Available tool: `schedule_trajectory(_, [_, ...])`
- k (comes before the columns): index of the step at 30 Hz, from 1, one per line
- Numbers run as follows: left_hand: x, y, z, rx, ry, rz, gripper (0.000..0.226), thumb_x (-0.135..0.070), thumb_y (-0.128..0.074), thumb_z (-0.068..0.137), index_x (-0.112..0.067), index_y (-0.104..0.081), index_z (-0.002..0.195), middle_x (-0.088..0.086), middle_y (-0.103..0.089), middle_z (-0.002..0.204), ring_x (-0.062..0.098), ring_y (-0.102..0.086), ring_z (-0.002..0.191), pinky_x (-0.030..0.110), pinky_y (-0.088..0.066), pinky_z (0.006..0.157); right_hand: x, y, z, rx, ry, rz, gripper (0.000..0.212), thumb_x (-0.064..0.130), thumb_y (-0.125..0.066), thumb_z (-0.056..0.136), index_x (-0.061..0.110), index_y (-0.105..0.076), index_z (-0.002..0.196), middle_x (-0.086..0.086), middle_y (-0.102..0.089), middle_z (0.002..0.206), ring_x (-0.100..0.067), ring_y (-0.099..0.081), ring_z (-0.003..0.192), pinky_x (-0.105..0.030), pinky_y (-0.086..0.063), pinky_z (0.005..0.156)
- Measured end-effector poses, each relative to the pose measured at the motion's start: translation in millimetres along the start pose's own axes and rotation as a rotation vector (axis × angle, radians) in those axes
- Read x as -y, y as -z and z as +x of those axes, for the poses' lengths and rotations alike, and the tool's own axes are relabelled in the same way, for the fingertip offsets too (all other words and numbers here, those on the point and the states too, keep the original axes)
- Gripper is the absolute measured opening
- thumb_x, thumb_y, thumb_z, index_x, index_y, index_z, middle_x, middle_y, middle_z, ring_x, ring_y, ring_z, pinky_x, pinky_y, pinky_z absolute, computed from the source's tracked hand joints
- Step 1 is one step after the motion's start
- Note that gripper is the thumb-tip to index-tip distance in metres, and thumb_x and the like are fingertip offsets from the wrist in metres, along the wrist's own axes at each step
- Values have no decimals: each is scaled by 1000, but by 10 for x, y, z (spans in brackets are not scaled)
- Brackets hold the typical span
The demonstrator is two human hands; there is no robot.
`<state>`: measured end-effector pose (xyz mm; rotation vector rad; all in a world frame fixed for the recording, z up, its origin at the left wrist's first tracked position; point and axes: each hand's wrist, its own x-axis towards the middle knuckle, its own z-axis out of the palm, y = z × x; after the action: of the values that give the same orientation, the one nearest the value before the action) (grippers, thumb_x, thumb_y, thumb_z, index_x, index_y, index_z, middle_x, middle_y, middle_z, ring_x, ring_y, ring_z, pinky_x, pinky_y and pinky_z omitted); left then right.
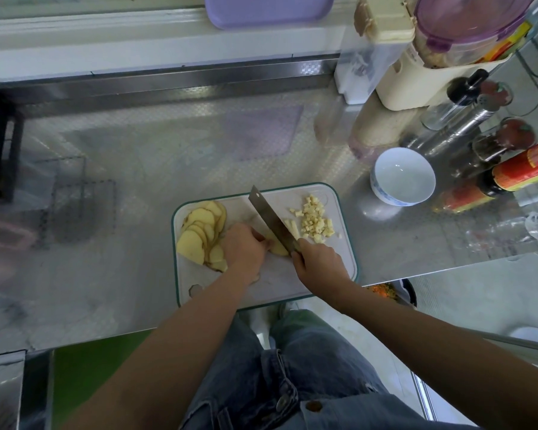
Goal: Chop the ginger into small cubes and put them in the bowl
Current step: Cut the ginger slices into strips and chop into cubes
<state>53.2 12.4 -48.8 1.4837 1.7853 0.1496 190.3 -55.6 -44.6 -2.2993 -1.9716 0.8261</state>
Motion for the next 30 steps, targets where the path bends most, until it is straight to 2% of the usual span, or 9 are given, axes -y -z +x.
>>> schedule_trajectory(3, [7,4,3,10,3,-23,22,-30,-74,81,-7,-75,81,9,-73,80,24,-68,78,38,-53,79,-30,63,0,-15,2,62,25,33,-42,100,13,-56,100,-7,-60,79,-22,-58,69,-34,-52,65])
schedule_trajectory(6, [25,-1,-3,4,10,-52,22,-28,-74,81,-7,-75,78,10,-72,77,24,-69,76,38,-54,78,-43,131,-28,-40,38,94,22,31,-43,99,14,-55,90,-4,-55,71,-19,-53,61,-28,-43,57])
schedule_trajectory(10, [19,-9,-15,-9,29,-82,19,-25,-72,82,-8,-74,73,7,-71,68,20,-69,67,36,-56,76,-41,198,-60,9,79,45,22,30,-42,100,15,-53,87,0,-50,69,-17,-51,62,-26,-42,58])
schedule_trajectory(15, [17,-12,-15,-3,45,-79,19,-26,-73,81,-8,-73,77,8,-72,75,22,-69,72,39,-56,77,-17,141,-50,54,48,12,24,31,-42,100,12,-58,97,-1,-53,75,-16,-54,64,-27,-50,63])
schedule_trajectory(17, [10,-8,-13,-5,44,-79,19,-25,-73,80,-7,-73,75,9,-72,74,24,-69,72,40,-56,75,0,103,-20,49,33,13,24,30,-43,99,12,-59,97,0,-52,74,-13,-51,62,-21,-40,56])
schedule_trajectory(19, [3,0,-9,-1,46,-85,19,-25,-74,79,-7,-73,73,10,-71,73,24,-69,71,40,-56,74,27,69,18,35,27,-4,25,29,-43,99,11,-60,96,0,-52,74,-15,-51,62,-22,-36,56])
schedule_trajectory(24, [4,11,-3,9,52,-51,22,-30,-73,80,-9,-75,74,8,-72,75,22,-68,73,34,-54,70,52,-11,32,3,25,-10,26,31,-40,100,11,-58,99,-7,-60,81,-20,-55,67,-31,-49,62])
schedule_trajectory(30, [16,8,-34,-12,35,-80,15,-22,-72,81,-9,-76,74,8,-72,71,22,-68,68,33,-54,68,9,57,38,-21,44,47,26,32,-42,100,12,-58,94,-4,-57,73,-19,-54,62,-27,-44,58])
